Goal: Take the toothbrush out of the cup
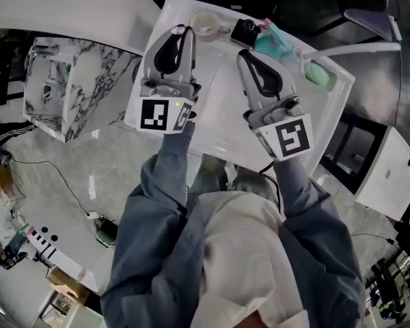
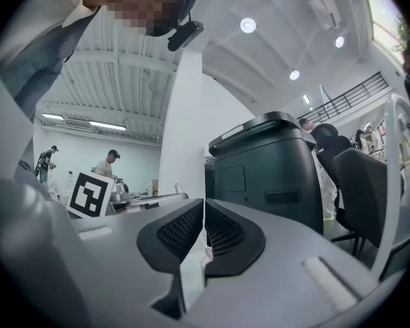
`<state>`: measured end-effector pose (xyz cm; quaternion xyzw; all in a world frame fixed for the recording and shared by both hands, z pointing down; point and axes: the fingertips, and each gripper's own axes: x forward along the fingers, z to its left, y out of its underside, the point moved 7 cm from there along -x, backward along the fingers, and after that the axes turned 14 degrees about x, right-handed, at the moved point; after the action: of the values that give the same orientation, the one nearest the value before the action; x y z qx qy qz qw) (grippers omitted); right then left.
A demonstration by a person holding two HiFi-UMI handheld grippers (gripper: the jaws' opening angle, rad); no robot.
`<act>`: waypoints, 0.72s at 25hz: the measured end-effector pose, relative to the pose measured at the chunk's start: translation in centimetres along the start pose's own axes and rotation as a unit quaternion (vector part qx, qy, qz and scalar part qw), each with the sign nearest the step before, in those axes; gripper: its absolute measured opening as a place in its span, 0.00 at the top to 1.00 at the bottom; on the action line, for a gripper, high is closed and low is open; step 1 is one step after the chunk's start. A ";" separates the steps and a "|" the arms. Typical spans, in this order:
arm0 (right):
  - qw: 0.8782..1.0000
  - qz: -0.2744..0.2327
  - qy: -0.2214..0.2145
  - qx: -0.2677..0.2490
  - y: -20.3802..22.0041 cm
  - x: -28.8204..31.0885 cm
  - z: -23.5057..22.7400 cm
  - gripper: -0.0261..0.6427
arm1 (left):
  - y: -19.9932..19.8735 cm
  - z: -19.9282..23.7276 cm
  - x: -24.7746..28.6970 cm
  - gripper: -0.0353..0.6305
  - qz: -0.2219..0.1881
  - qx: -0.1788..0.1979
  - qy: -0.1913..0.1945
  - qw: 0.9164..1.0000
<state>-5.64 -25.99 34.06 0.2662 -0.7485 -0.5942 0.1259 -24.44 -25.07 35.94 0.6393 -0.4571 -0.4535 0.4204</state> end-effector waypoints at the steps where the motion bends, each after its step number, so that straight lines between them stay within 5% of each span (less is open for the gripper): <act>1: 1.000 -0.003 -0.004 -0.002 -0.5 -0.2 0.5 0.94 | -0.9 -0.3 -0.5 0.79 -0.003 0.000 -0.001 1.000; 9: 0.999 -0.026 -0.021 -0.020 -4.1 -4.5 3.5 0.94 | -6.9 -4.2 -5.7 0.79 -0.017 0.000 -0.009 1.000; 18: 0.999 -0.022 -0.019 -0.030 -4.7 -9.0 4.8 0.94 | -9.0 -8.0 -9.5 0.79 -0.022 -0.012 -0.012 1.000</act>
<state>0.57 -17.80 29.47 0.2673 -0.7269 -0.6235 0.1069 -16.47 -12.85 31.07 0.6385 -0.4428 -0.4755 0.4124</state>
